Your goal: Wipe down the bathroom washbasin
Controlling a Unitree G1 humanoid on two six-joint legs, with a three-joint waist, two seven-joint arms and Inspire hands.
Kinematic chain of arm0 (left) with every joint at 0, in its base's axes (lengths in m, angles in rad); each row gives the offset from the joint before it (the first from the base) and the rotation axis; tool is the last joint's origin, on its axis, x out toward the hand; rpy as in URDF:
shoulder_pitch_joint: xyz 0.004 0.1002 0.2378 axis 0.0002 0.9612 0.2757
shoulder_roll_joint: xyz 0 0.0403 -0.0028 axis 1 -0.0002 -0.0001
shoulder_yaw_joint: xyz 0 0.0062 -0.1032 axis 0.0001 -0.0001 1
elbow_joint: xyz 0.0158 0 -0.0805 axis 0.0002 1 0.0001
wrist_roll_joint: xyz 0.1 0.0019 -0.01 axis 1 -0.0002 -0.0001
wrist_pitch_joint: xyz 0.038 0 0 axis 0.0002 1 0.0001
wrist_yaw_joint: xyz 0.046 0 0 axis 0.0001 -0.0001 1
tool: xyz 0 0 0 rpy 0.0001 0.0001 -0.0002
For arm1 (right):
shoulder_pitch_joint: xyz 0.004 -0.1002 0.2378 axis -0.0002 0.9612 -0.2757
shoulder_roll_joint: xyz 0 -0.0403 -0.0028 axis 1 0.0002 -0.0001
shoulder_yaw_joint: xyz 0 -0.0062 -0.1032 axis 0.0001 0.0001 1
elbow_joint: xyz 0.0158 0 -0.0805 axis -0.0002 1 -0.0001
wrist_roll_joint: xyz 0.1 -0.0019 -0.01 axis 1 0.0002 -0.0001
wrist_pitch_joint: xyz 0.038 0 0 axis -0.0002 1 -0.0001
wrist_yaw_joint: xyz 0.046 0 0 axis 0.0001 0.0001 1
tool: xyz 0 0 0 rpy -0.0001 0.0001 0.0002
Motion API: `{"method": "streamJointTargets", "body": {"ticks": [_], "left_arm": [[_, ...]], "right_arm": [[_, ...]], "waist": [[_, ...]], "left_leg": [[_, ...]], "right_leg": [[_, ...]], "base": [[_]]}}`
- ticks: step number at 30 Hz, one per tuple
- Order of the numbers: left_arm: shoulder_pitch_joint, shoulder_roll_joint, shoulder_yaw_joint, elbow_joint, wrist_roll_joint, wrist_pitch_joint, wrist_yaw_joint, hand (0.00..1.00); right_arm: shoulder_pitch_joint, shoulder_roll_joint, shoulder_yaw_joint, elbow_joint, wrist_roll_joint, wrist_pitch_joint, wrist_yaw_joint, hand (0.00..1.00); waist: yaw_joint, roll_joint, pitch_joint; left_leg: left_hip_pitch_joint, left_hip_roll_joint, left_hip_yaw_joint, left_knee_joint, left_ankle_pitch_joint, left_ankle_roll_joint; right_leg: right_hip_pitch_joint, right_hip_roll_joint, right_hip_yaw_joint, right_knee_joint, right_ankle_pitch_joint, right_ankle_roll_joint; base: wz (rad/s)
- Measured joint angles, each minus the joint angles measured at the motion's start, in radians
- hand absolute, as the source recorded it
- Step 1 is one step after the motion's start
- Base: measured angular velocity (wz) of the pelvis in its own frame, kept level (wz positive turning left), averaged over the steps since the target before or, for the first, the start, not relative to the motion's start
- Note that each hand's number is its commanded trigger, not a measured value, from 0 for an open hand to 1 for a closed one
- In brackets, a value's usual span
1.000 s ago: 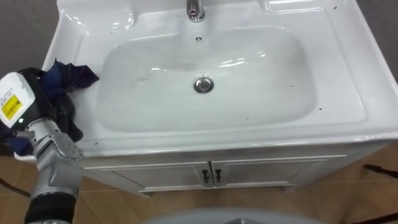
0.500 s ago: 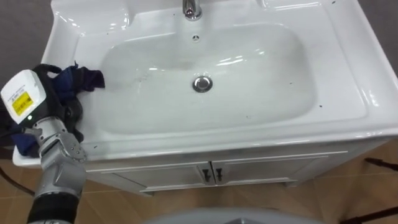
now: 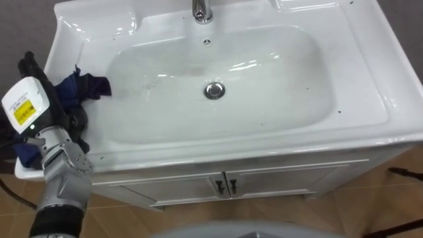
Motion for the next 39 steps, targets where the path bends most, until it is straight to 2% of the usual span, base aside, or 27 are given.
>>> {"method": "streamJointTargets", "body": {"ticks": [12,19,25,29,32,35,39], "left_arm": [[-0.001,0.000,0.000,-0.089,-0.012,-0.002,0.018,0.00],[-0.050,0.002,0.003,-0.112,-0.014,-0.028,0.019,0.00],[-0.065,0.005,0.003,-0.160,-0.014,-0.077,0.061,0.00],[-0.091,0.014,0.020,-0.165,-0.023,-0.087,0.081,0.00],[-0.091,0.018,0.034,-0.216,-0.045,-0.092,0.108,0.00],[-0.091,0.019,0.057,-0.246,-0.058,-0.099,0.132,0.00],[-0.091,0.019,0.065,-0.251,-0.063,-0.099,0.150,0.00]], "right_arm": [[-0.020,-0.001,0.001,0.003,0.001,0.004,-0.001,0.00],[-0.029,0.001,0.000,0.021,0.005,-0.018,-0.017,0.00],[-0.029,0.001,0.000,0.032,0.005,-0.027,-0.029,0.00],[-0.030,0.001,0.000,0.038,0.006,-0.030,-0.031,0.00],[-0.029,0.001,-0.001,0.043,0.006,-0.032,-0.037,0.00],[-0.031,0.001,-0.001,0.055,0.005,-0.032,-0.036,0.00],[-0.027,0.001,0.000,0.060,0.001,-0.028,-0.034,0.00]], "waist": [[0.001,0.006,-0.0027],[0.001,0.009,-0.0010],[0.000,0.015,0.0044],[0.002,0.015,0.0049],[0.002,0.012,0.0054],[0.004,0.005,0.0036],[0.013,-0.006,-0.0032]], "left_leg": [[-0.002,0.000,0.000,0.009,-0.002,0.003],[0.000,0.000,0.000,0.009,-0.002,0.003],[0.000,0.000,0.000,0.009,-0.002,0.004],[0.000,0.000,0.000,0.008,-0.002,0.004],[0.001,-0.002,0.000,0.007,-0.002,0.004],[0.001,-0.002,0.001,0.005,-0.002,0.004],[0.001,-0.002,0.002,0.004,-0.002,0.004]], "right_leg": [[0.002,0.000,-0.003,0.003,0.000,0.001],[0.006,0.000,-0.003,0.003,0.001,0.002],[0.007,0.000,-0.003,0.003,0.001,0.002],[0.007,-0.001,-0.002,0.001,0.001,0.002],[0.006,-0.002,-0.001,0.000,0.001,0.002],[0.006,-0.001,-0.001,0.000,0.001,0.002],[0.006,-0.001,-0.001,0.000,0.001,0.002]], "base": [[0.00],[0.00],[0.00],[0.00],[0.00],[0.00],[0.00]]}}
